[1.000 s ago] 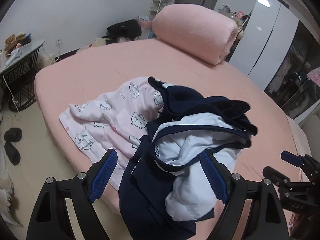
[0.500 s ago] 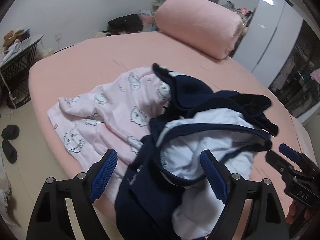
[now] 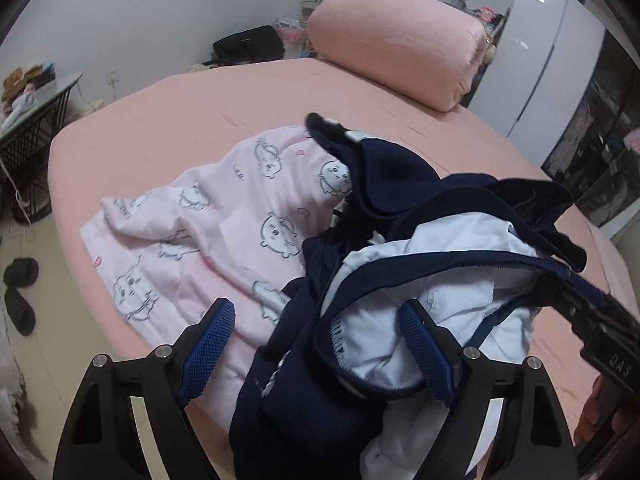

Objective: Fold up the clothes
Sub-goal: 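Lower both tools onto the navy-trimmed white shirt hem, then close the right tool on the shirt hem while the left tool grasps beside it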

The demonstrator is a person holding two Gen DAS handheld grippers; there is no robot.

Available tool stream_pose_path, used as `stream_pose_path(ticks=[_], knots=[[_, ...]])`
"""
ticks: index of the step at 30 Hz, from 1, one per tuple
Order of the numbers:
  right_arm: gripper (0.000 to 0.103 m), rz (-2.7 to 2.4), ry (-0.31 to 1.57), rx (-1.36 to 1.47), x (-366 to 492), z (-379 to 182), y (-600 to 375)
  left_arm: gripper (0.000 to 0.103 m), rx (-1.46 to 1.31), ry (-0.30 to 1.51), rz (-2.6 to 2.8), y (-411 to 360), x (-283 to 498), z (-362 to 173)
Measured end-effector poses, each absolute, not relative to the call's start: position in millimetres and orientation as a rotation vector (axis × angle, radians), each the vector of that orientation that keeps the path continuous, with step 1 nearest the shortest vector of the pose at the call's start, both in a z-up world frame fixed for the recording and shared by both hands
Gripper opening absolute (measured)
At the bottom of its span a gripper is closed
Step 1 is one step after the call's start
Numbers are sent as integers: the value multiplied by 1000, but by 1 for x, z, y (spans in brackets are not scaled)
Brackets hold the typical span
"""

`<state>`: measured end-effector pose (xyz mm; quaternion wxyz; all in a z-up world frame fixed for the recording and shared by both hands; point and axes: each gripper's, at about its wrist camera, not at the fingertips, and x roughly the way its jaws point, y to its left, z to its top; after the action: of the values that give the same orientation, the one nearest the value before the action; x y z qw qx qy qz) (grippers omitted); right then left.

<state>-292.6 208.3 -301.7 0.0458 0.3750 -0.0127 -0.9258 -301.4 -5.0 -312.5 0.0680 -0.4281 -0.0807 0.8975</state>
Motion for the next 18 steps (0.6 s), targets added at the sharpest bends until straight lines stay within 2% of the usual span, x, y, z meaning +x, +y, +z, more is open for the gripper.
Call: stream_pose_path(ticks=[10,12,17,18], knots=[[80,-2877,145,1150,-304,-318,184,85,-1282,-195,2720,9,-312,-318],[71,-2879,168,1151,-305,-321,180,85,-1236,-187,2734,11,-310,-317],[41,-2852,186,1154,-308,-326,171,85,-1130,-33,2766,29,-307,-316],[40,-2844,191,1165,-309,-328,169,85,-1131,-30,2754,31,-307,-318]])
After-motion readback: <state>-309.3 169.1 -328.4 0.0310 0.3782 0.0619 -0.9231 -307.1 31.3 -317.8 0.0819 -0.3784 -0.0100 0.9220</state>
